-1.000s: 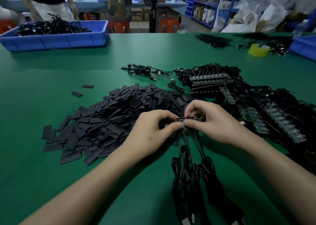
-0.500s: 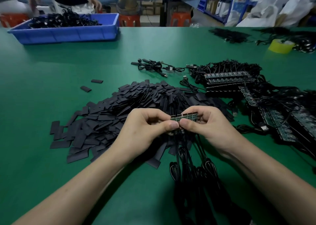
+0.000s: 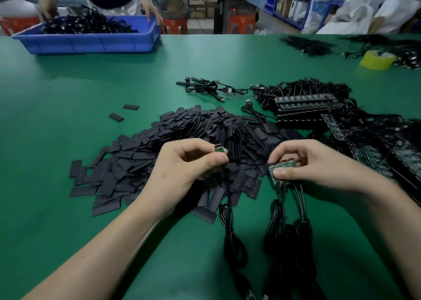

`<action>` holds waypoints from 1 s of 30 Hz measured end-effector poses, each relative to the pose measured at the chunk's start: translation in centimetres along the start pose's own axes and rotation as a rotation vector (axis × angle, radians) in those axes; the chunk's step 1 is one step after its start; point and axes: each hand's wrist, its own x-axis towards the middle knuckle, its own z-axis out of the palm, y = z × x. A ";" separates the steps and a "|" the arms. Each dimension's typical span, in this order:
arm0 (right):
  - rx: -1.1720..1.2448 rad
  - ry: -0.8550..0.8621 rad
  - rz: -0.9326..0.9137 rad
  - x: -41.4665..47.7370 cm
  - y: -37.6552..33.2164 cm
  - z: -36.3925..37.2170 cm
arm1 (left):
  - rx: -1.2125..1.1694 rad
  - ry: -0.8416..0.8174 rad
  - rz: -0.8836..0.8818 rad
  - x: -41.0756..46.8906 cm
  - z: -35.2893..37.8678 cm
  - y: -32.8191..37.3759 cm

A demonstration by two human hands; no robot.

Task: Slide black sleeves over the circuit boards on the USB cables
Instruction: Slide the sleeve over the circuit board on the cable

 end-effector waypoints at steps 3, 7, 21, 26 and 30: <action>-0.250 0.235 -0.091 -0.5 -1.4 0.4 | 0.060 0.051 0.094 -0.2 0.2 0.0; -0.244 0.214 -0.321 0.0 -4.3 4.5 | 0.112 0.112 0.133 -0.2 0.4 0.1; 0.432 0.343 -0.368 -1.2 -7.5 -0.3 | 1.585 -0.288 -0.003 -1.0 0.8 3.2; -0.300 0.396 -0.238 0.4 -6.1 1.5 | 1.705 -0.382 0.047 -0.9 2.0 3.6; -0.281 0.332 -0.243 1.9 -4.2 5.1 | 1.527 -0.343 0.081 -0.6 0.7 3.2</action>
